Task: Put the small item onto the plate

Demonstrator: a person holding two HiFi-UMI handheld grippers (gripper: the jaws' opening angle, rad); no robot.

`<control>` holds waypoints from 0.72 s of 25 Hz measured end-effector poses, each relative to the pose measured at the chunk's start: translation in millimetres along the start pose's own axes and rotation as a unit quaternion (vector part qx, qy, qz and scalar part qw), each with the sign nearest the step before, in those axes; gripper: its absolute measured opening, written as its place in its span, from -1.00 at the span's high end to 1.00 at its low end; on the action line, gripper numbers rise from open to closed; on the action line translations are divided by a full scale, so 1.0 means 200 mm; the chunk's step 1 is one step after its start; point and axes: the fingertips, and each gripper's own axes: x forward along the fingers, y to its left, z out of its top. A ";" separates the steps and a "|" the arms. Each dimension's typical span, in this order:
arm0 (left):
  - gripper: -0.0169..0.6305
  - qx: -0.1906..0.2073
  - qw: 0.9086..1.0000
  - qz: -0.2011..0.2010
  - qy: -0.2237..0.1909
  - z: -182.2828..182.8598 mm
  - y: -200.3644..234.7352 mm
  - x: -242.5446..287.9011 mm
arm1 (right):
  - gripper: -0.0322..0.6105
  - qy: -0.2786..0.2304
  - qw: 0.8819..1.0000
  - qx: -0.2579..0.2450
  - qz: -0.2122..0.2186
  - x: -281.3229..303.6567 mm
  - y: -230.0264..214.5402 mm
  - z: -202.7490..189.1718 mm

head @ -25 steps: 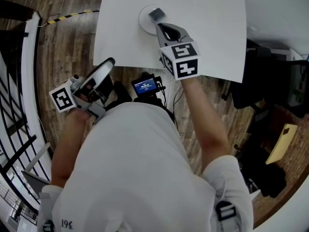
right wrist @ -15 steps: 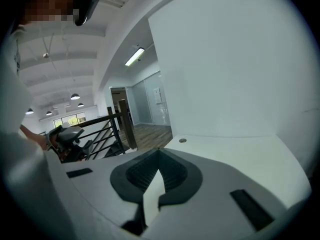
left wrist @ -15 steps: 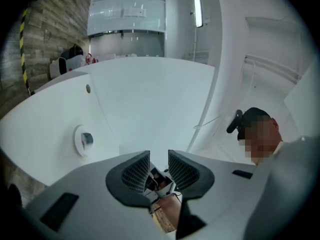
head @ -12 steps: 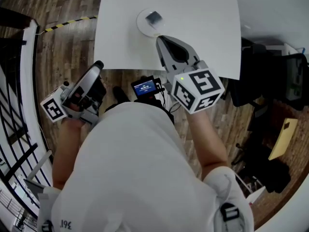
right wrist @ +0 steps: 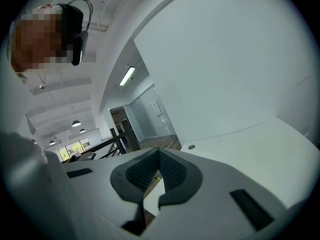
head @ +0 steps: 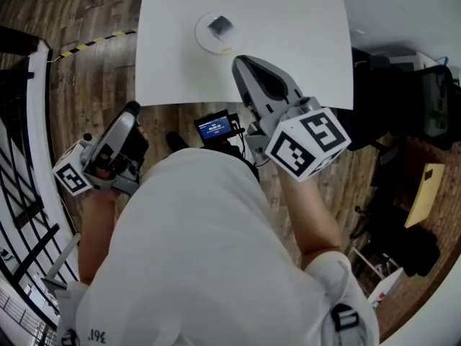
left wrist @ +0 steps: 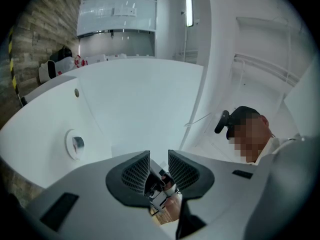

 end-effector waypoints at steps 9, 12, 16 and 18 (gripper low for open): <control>0.59 -0.022 0.999 -0.012 0.031 -0.06 0.02 0.05 | 0.89 -0.033 0.988 0.153 -0.001 -0.02 -0.12 -0.01; 0.59 -0.026 0.999 -0.010 0.044 -0.08 0.04 0.07 | 0.89 -0.032 0.989 0.142 -0.006 -0.02 -0.13 -0.01; 0.59 -0.032 0.998 -0.010 0.049 -0.08 0.07 0.07 | 0.89 -0.037 0.990 0.138 -0.009 0.01 -0.14 0.00; 0.59 -0.032 0.998 -0.008 0.049 -0.07 0.06 0.08 | 0.89 -0.040 0.990 0.132 -0.009 0.03 -0.14 0.02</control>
